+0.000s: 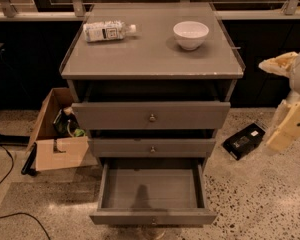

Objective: Close bottom drawer

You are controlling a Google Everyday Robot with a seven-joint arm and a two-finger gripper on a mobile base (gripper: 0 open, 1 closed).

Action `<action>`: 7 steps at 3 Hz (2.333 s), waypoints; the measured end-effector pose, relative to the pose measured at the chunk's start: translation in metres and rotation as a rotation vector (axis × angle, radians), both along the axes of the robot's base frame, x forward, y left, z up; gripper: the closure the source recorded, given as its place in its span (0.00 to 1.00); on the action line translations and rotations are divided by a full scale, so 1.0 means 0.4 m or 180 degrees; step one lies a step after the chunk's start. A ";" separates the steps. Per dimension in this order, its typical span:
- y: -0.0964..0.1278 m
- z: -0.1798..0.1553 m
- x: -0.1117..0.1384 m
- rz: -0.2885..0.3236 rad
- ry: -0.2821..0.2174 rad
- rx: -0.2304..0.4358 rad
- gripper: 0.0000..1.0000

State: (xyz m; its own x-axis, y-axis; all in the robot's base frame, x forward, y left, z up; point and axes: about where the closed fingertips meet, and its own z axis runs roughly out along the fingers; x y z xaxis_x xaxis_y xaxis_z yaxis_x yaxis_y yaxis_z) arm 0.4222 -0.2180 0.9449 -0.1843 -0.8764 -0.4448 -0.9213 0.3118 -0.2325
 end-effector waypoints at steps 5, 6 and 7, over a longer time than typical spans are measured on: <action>0.036 -0.145 -0.021 -0.0042 -0.0128 0.0794 0.00; 0.028 -0.224 -0.052 -0.0148 0.0057 0.0918 0.00; -0.007 -0.309 -0.090 -0.0408 0.0065 0.1138 0.00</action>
Offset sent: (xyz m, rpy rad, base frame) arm 0.0021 -0.0033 -0.0651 0.3968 -0.1905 -0.1202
